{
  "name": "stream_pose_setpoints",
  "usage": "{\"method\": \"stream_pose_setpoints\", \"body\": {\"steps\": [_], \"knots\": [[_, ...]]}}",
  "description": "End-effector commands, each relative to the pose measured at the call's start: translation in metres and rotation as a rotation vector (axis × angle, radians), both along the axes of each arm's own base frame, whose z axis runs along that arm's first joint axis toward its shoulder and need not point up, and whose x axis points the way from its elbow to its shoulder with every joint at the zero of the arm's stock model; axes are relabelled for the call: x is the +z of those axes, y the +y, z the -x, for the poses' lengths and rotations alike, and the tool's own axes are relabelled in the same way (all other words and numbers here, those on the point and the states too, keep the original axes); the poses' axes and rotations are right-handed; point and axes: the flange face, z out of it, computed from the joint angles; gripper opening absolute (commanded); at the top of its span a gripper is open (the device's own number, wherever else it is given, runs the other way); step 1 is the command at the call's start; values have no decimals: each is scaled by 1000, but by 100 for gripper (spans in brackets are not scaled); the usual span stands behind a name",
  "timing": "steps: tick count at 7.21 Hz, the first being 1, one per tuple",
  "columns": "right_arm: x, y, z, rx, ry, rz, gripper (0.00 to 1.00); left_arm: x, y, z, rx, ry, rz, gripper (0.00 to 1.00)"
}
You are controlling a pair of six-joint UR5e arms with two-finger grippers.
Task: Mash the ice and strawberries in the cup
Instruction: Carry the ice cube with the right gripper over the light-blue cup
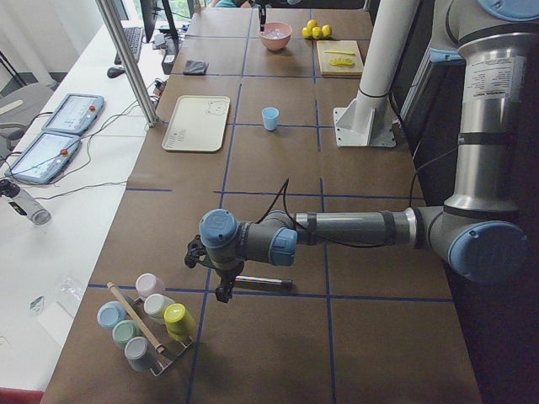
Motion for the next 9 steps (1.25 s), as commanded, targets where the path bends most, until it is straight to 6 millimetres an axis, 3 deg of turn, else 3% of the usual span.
{"method": "stream_pose_setpoints", "body": {"steps": [1,2,4,6,7,9], "knots": [[-114,-3,99,27,39,69,1,-1,-1,0,1,1,-7,100],[-145,16,156,46,58,95,1,-5,-1,0,2,5,-16,100],[-208,22,243,112,55,142,1,-6,-1,0,2,5,-17,100],[-249,41,303,155,53,161,1,-8,-4,-1,2,10,-21,100],[-263,47,331,186,39,171,2,-8,-4,-1,2,10,-21,100],[-257,62,368,200,62,152,2,-8,-4,-1,2,10,-21,100]]}}
